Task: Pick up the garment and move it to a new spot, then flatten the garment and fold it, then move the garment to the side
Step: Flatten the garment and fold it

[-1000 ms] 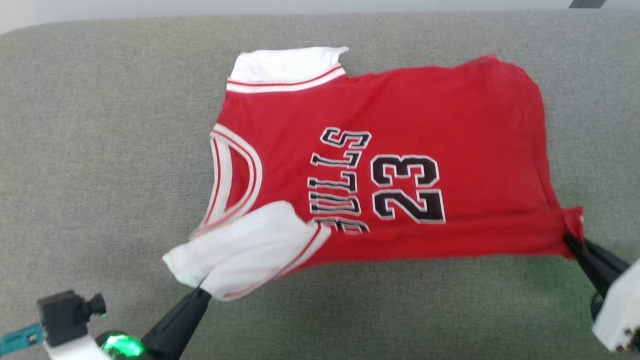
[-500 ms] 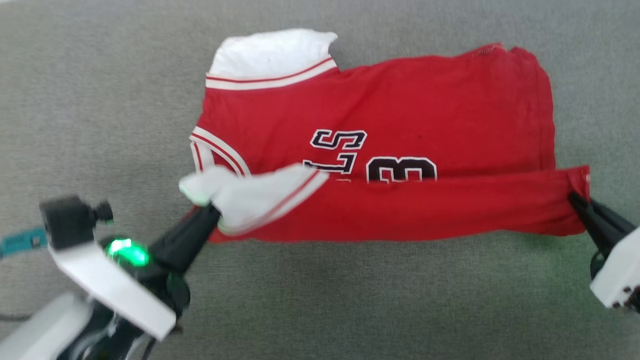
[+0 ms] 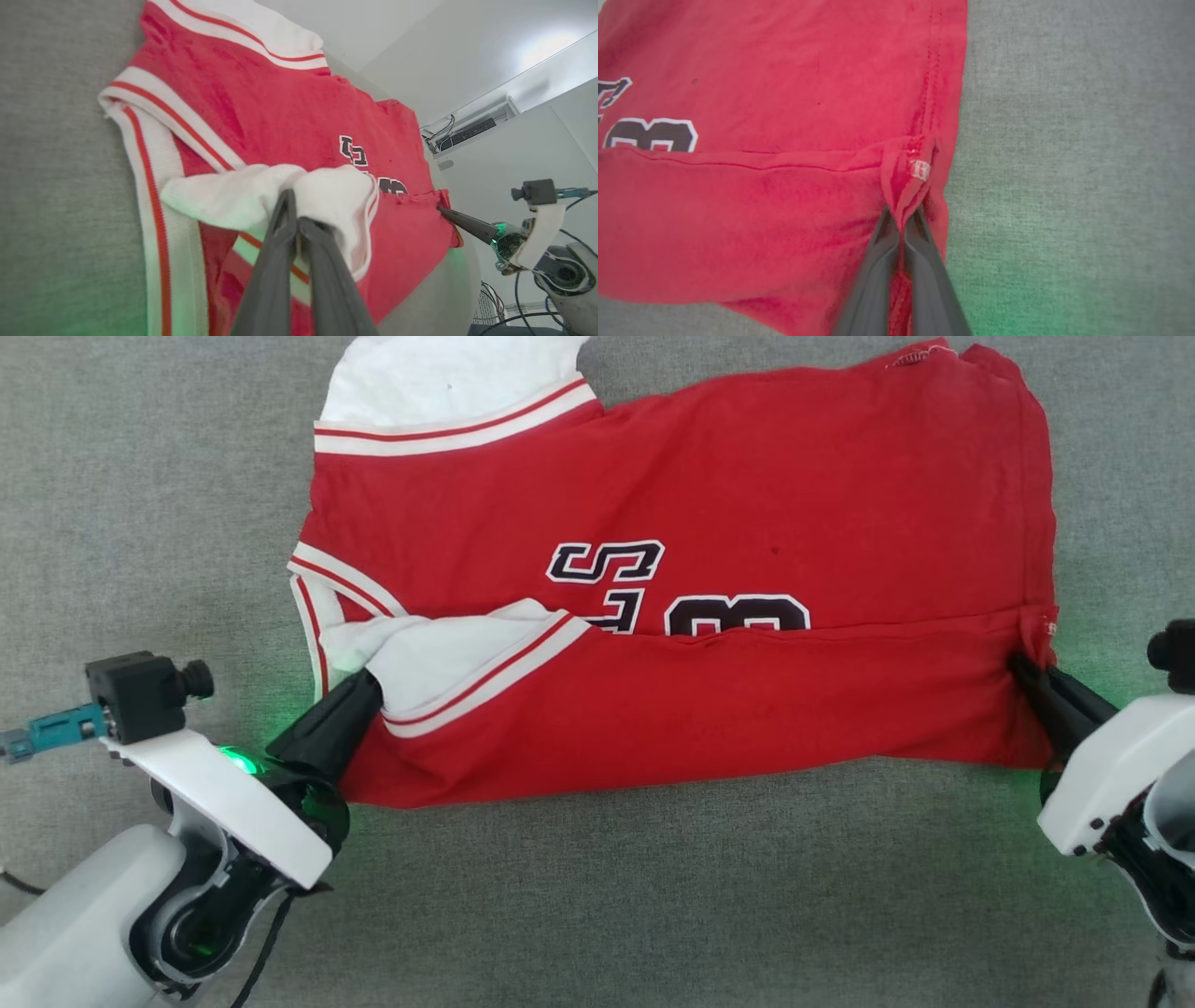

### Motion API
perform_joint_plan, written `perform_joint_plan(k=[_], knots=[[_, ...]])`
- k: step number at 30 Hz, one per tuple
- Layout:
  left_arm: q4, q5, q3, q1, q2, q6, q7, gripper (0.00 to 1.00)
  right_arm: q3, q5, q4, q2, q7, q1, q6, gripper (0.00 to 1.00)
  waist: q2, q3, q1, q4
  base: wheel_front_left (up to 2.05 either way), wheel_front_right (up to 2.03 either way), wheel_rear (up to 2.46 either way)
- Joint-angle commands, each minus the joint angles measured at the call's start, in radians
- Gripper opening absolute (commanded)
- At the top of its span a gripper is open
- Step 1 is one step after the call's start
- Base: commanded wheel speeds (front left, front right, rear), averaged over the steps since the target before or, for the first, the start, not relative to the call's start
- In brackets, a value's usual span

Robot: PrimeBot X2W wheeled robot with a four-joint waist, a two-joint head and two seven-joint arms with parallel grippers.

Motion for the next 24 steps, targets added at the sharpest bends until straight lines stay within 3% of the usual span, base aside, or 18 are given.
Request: perform_joint_plan(k=[1,2,3,4,5,6,16,21,24], knots=[[0.005,0.007,-0.010,-0.015,0.003,0.002,-0.004,0.00,0.008,-0.003,0.011,0.004,-0.008,-0.009,-0.001,0.00,0.0000,0.001,0.0000,0.000,0.00,0.00,0.00],[0.014,0.018,-0.023,-0.022,0.008,0.002,-0.009,0.00,0.012,-0.004,0.019,0.005,-0.014,-0.014,-0.001,0.00,0.0000,0.000,0.0000,0.000,0.00,0.00,0.00],[0.023,0.028,-0.034,-0.028,0.014,0.002,-0.013,0.20,0.020,-0.006,0.021,0.003,-0.025,-0.017,-0.001,0.00,0.0000,-0.004,0.0000,0.001,0.00,0.00,0.00],[0.032,0.034,-0.047,-0.033,0.020,0.002,-0.018,0.44,0.024,-0.010,0.025,0.002,-0.039,-0.021,-0.001,0.25,0.0000,-0.009,0.0000,0.001,0.00,0.00,0.00],[0.042,0.042,-0.055,-0.038,0.027,0.002,-0.024,0.81,0.025,-0.014,0.028,0.002,-0.052,-0.024,-0.001,0.66,0.0000,-0.016,0.0000,0.001,0.00,0.00,0.00],[0.049,0.057,-0.063,-0.044,0.039,0.002,-0.030,1.00,0.027,-0.017,0.031,0.001,-0.064,-0.025,-0.001,1.00,0.0000,-0.025,0.0000,0.002,0.00,0.00,0.00],[0.051,0.191,-0.078,-0.075,0.243,0.016,-0.013,1.00,0.001,-0.058,-0.005,0.018,-0.106,0.003,-0.001,1.00,0.0000,-0.111,0.0000,0.024,0.00,0.00,0.00],[-0.089,0.159,-0.127,-0.087,0.317,0.033,0.184,1.00,0.012,-0.062,-0.024,0.026,-0.099,0.011,-0.001,1.00,0.0000,-0.127,0.0000,0.029,0.00,0.00,0.00],[-0.137,0.114,-0.147,-0.111,0.313,0.038,0.307,1.00,0.016,-0.064,-0.027,0.031,-0.096,0.000,-0.001,1.00,0.0000,-0.125,0.0000,0.026,0.00,0.00,0.00]])
